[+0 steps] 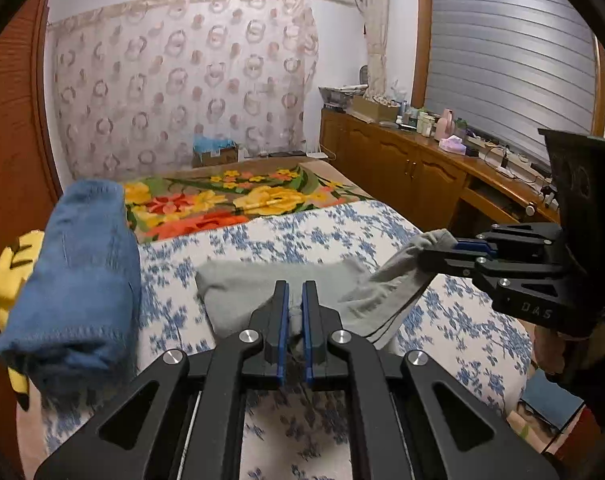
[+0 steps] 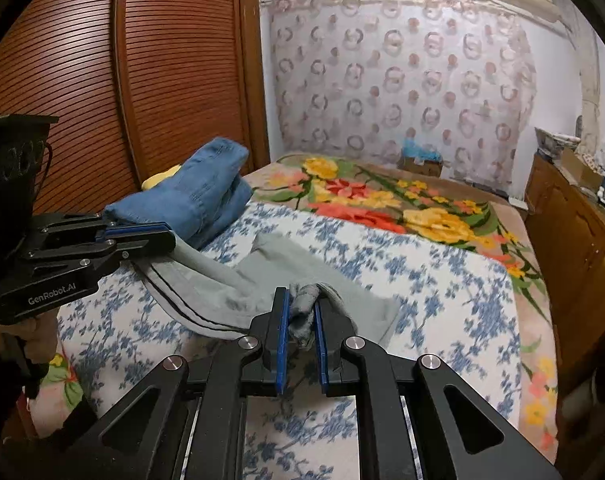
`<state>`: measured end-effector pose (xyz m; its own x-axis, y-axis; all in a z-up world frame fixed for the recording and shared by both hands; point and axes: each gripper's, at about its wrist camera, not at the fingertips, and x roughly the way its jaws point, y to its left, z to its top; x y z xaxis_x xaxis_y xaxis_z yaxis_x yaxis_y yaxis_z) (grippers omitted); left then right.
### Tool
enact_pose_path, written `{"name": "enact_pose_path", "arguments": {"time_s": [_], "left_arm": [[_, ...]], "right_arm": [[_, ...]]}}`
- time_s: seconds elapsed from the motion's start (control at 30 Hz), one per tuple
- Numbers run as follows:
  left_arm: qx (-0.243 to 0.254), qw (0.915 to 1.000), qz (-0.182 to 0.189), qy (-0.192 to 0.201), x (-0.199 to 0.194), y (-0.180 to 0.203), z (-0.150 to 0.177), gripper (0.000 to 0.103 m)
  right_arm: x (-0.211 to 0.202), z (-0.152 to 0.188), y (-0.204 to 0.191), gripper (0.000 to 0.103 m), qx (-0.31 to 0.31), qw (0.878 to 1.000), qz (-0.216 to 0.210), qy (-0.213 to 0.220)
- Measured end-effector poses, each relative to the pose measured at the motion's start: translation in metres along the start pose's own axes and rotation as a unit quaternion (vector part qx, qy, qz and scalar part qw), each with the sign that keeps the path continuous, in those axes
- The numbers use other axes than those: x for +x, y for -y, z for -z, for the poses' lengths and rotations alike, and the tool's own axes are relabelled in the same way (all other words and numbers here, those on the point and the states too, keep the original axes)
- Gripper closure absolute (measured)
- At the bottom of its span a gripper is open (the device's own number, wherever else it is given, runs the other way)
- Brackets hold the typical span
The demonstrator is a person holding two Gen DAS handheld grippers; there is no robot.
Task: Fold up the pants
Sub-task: 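Lift the grey-green garment with both tools and fold it over onto itself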
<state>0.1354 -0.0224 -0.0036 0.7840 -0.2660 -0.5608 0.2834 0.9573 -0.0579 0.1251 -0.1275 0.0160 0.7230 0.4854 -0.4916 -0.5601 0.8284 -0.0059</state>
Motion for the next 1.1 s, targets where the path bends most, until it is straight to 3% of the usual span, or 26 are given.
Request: {"name": "enact_pose_path", "arguments": {"time_s": [0.23, 0.67, 1.1], "left_arm": [[-0.002, 1.0, 0.001, -0.009, -0.007, 0.007, 0.018, 0.096], [0.013, 0.9998, 0.002, -0.015, -0.014, 0.016, 0.031, 0.096], [0.002, 0.9986, 0.021, -0.048, -0.016, 0.025, 0.075, 0.096]], "right_arm": [[-0.013, 0.015, 0.019, 0.091, 0.018, 1.0, -0.01, 0.0], [-0.032, 0.051, 0.013, 0.091, 0.04, 0.999, -0.017, 0.005], [-0.039, 0.087, 0.012, 0.091, 0.067, 0.997, -0.031, -0.023]]}}
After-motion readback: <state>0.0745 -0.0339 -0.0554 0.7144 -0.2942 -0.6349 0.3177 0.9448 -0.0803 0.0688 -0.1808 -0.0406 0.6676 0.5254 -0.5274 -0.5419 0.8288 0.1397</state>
